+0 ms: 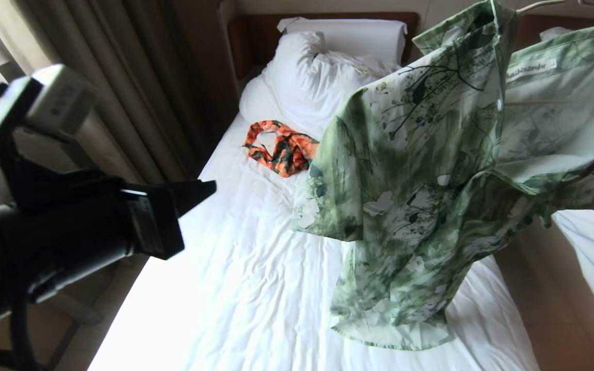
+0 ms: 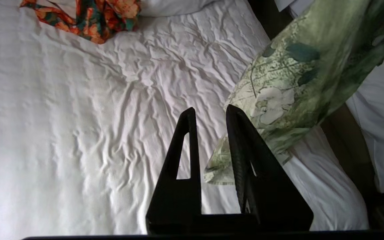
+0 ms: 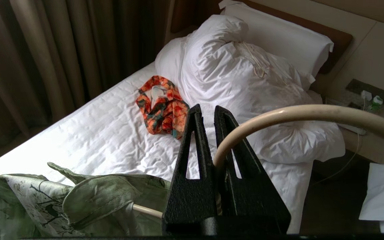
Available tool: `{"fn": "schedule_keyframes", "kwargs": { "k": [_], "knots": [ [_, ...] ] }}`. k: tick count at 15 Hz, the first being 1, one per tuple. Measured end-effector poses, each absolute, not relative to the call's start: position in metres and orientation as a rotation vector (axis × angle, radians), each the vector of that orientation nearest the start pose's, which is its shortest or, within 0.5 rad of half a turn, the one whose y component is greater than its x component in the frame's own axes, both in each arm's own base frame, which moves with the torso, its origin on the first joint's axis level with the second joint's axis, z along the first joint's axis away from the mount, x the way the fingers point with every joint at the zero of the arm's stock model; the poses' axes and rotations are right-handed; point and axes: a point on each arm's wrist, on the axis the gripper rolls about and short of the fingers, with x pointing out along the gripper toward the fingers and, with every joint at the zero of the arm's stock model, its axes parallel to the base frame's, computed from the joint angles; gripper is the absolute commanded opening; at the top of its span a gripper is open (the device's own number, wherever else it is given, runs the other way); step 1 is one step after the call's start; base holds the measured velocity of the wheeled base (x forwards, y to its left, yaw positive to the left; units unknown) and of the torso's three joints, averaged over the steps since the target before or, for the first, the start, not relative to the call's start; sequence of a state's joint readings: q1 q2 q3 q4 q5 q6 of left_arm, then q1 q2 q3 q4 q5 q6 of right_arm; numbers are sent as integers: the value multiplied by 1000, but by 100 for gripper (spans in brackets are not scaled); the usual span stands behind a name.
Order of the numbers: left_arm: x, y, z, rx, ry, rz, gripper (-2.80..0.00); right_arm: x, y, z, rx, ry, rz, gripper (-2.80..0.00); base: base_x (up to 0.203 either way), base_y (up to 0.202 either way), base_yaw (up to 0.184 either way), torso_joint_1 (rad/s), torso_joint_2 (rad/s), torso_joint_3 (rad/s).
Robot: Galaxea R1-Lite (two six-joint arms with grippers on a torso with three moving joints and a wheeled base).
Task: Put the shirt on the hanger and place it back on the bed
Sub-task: Take the clothes hanger out of the clothes
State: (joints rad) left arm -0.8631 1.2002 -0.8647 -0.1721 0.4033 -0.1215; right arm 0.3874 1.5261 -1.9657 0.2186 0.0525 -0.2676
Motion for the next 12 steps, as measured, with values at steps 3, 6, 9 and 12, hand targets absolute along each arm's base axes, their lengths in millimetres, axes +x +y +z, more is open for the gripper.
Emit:
{"fn": "schedule_keyframes", "kwargs": {
  "k": [3, 6, 9, 12],
  "knots": [
    [131, -156, 275, 0, 193, -577, 0, 202, 80, 463, -186, -263, 403, -280, 0, 0, 0, 0, 0, 0],
    [143, -181, 277, 4, 199, -621, 0, 209, 80, 464, -182, -291, 393, -280, 0, 0, 0, 0, 0, 0],
    [163, -212, 269, -2, 154, -637, 0, 215, 82, 462, -183, -282, 394, -280, 0, 0, 0, 0, 0, 0],
    [190, -230, 259, 29, 92, -603, 0, 213, 82, 462, -184, -284, 407, -280, 0, 0, 0, 0, 0, 0]
  ]
}}
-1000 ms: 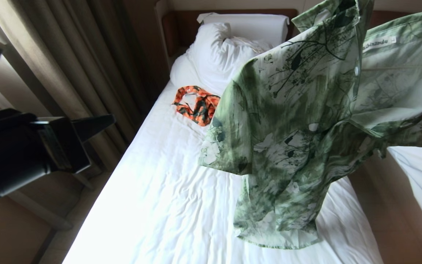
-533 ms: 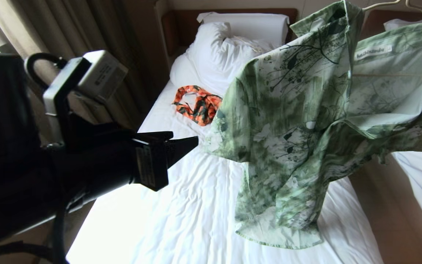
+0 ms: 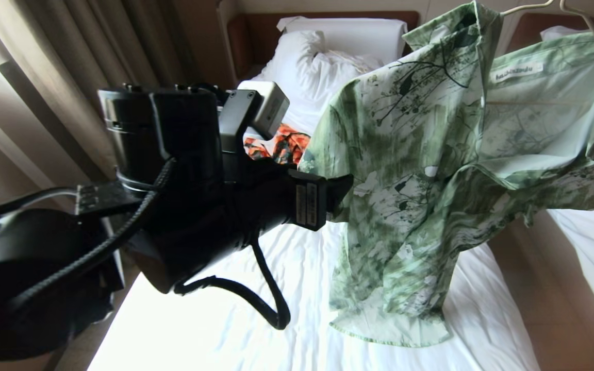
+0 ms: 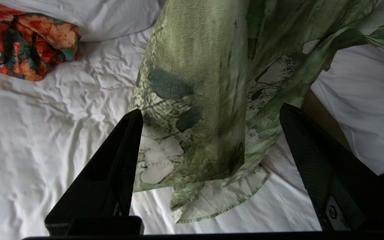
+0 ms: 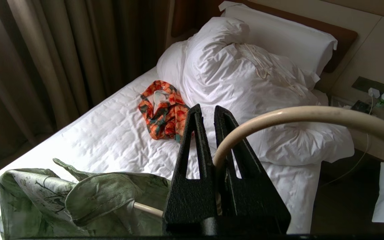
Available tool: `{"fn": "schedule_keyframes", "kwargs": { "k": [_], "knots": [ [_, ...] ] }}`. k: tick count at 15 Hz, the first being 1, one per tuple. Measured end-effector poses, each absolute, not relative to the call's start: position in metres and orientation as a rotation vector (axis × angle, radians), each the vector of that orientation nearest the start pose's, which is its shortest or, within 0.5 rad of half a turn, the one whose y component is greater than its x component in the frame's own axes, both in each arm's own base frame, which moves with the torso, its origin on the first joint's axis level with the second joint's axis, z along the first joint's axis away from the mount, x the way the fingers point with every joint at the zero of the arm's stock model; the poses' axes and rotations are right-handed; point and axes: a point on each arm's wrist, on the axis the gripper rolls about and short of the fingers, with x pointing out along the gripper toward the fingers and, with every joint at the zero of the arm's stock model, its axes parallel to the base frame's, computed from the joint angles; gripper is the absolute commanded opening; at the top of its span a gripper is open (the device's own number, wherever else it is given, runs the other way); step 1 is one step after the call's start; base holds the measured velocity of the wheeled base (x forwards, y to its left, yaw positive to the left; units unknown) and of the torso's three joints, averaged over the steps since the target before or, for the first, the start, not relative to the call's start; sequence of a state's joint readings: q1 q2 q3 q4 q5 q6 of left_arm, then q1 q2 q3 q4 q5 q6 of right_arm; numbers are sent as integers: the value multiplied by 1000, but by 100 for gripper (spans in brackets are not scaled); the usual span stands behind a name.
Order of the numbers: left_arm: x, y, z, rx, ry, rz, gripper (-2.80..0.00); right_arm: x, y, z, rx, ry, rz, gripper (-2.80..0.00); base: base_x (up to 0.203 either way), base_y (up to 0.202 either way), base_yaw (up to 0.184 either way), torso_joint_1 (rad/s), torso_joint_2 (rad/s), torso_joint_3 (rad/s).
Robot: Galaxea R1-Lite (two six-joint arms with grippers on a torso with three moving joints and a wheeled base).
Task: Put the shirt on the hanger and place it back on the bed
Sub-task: Take the clothes hanger out of the clothes
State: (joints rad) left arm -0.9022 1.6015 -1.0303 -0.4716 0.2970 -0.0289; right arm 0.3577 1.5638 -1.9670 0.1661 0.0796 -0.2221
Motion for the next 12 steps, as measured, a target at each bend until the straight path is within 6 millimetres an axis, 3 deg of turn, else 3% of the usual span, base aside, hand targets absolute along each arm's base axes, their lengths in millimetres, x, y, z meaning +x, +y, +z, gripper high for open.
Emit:
{"fn": "schedule_keyframes", "kwargs": {
  "k": [2, 3, 4, 12],
  "knots": [
    [201, -238, 254, 33, 91, -589, 0, 211, 81, 463, -185, -286, 410, -280, 0, 0, 0, 0, 0, 0],
    [205, -242, 252, 35, 94, -586, -60, 210, 80, 463, -185, -288, 410, -280, 0, 0, 0, 0, 0, 0],
    [209, -245, 249, 39, 98, -580, -280, 209, 80, 464, -184, -289, 410, -280, 0, 0, 0, 0, 0, 0],
    [216, -251, 247, 38, 86, -547, -280, 206, 78, 466, -182, -297, 406, -280, 0, 0, 0, 0, 0, 0]
  ]
}}
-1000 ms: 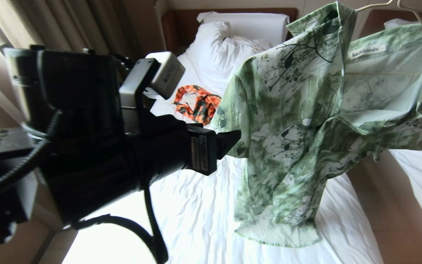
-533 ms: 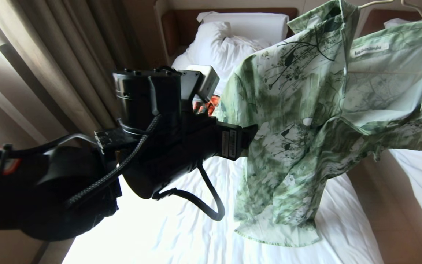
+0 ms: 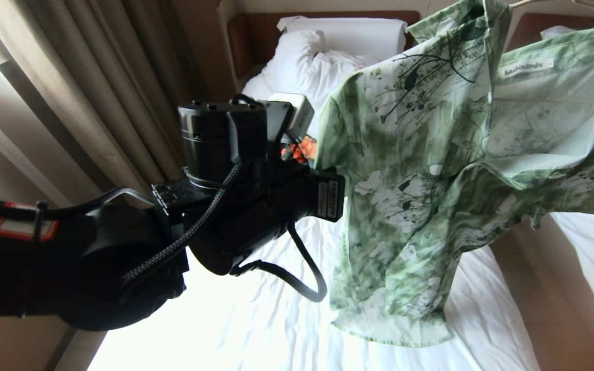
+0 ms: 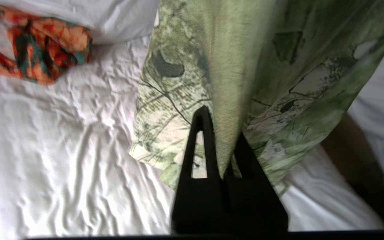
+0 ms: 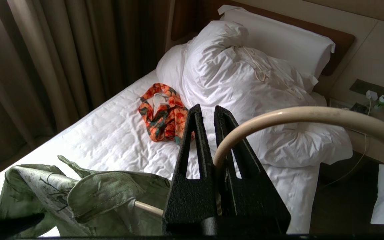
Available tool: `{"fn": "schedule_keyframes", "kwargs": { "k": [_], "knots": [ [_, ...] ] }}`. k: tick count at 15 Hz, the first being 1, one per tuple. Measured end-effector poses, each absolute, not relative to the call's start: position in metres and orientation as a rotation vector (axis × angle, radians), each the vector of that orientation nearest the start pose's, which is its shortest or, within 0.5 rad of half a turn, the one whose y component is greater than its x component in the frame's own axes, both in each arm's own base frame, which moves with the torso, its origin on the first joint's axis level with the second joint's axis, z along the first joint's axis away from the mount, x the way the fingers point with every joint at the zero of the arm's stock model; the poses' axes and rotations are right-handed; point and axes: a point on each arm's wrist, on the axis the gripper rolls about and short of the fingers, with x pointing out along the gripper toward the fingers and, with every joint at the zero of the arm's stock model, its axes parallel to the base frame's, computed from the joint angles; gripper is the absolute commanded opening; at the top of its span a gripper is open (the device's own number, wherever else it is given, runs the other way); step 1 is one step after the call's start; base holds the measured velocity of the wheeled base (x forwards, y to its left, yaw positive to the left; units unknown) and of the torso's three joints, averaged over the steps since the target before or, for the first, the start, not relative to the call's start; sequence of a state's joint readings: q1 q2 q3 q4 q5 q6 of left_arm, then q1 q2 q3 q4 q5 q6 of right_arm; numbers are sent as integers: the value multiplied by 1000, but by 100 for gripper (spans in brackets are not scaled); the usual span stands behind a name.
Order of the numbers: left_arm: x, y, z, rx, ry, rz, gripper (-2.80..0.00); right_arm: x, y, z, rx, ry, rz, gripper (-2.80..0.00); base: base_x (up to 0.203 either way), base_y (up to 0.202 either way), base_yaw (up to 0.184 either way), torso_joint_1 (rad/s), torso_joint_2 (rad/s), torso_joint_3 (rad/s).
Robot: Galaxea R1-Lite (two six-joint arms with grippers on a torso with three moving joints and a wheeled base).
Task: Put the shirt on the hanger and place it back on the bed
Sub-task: Take the clothes hanger out of the clothes
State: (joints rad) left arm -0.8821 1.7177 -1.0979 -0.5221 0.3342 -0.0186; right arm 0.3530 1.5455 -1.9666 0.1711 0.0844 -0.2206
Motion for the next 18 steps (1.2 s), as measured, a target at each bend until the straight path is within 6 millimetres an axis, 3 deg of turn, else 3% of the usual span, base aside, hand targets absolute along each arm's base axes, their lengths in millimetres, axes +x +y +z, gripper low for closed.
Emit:
{"fn": "schedule_keyframes", "kwargs": {
  "k": [7, 9, 12, 13, 18],
  "knots": [
    [225, -220, 224, 68, 161, -436, -280, 197, 75, 470, -183, -323, 403, -280, 0, 0, 0, 0, 0, 0],
    [226, -214, 228, 59, 150, -421, -280, 195, 74, 471, -182, -323, 402, -280, 0, 0, 0, 0, 0, 0],
    [224, -211, 251, 22, 88, -405, -280, 195, 74, 470, -182, -318, 402, -280, 0, 0, 0, 0, 0, 0],
    [222, -209, 258, 13, 73, -400, 0, 195, 74, 470, -183, -317, 402, -280, 0, 0, 0, 0, 0, 0],
    [200, -197, 264, 7, 58, -424, 0, 198, 74, 469, -184, -310, 399, -280, 0, 0, 0, 0, 0, 0]
  ]
}}
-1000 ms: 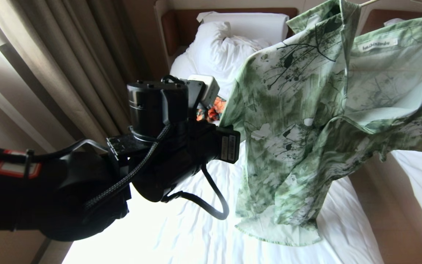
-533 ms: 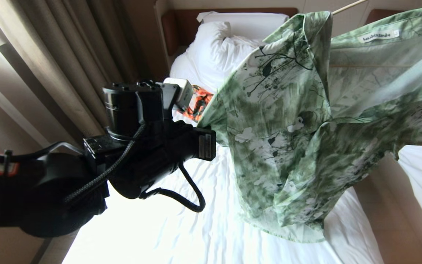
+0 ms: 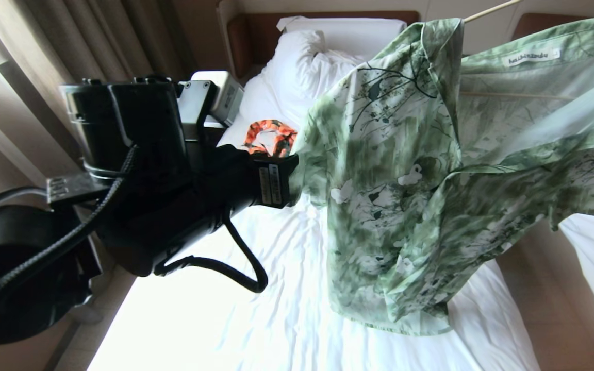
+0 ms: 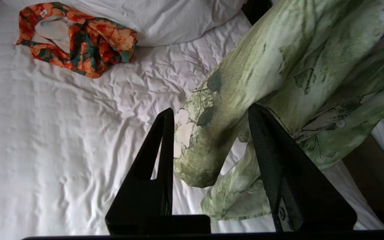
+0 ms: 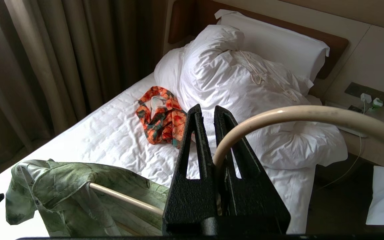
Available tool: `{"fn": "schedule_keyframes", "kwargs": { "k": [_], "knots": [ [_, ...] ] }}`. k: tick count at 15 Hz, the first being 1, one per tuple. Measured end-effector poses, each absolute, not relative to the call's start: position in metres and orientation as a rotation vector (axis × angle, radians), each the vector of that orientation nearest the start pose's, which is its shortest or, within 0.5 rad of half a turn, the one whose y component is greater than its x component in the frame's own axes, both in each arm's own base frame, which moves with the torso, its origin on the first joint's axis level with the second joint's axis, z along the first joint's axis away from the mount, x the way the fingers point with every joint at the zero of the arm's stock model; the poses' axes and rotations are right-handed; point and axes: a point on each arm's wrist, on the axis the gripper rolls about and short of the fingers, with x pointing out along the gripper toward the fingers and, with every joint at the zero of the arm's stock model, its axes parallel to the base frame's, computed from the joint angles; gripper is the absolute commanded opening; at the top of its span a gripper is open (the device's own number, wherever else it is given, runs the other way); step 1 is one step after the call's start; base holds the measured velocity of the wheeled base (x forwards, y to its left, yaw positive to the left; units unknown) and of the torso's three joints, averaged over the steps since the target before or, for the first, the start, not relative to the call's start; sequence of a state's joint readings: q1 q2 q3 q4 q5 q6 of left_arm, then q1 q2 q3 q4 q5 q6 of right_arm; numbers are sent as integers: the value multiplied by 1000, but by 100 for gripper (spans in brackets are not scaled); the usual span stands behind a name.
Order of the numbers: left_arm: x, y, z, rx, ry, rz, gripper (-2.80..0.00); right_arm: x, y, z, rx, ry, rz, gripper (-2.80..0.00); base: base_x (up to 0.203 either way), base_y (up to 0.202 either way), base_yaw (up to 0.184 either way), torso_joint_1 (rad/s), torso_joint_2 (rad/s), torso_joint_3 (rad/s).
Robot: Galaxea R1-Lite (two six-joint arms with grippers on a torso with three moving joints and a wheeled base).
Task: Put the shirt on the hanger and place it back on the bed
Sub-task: Take the clothes hanger out of the clothes
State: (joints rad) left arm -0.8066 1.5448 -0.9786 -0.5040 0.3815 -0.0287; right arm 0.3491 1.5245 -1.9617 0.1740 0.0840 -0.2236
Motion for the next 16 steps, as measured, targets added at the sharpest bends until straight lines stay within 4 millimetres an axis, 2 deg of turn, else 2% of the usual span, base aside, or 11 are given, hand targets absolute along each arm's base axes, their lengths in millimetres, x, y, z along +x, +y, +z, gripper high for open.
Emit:
{"fn": "schedule_keyframes", "kwargs": {
  "k": [3, 4, 7, 10, 13, 16],
  "knots": [
    [181, -170, 261, 1, 53, -413, 0, 200, 75, 468, -184, -311, 399, -280, 0, 0, 0, 0, 0, 0],
    [174, -158, 261, -4, 49, -395, -280, 199, 75, 469, -183, -318, 398, -280, 0, 0, 0, 0, 0, 0],
    [151, -115, 258, -24, 21, -317, -280, 196, 74, 474, -177, -360, 393, -280, 0, 0, 0, 0, 0, 0],
    [126, -79, 242, -36, 15, -233, -280, 192, 72, 484, -163, -453, 380, -280, 0, 0, 0, 0, 0, 0],
    [103, -51, 223, -71, 10, -160, -280, 188, 71, 492, -163, -547, 364, -280, 0, 0, 0, 0, 0, 0],
    [87, -35, 212, -85, -12, -100, -280, 185, 70, 497, -176, -595, 351, -280, 0, 0, 0, 0, 0, 0]
  ]
}}
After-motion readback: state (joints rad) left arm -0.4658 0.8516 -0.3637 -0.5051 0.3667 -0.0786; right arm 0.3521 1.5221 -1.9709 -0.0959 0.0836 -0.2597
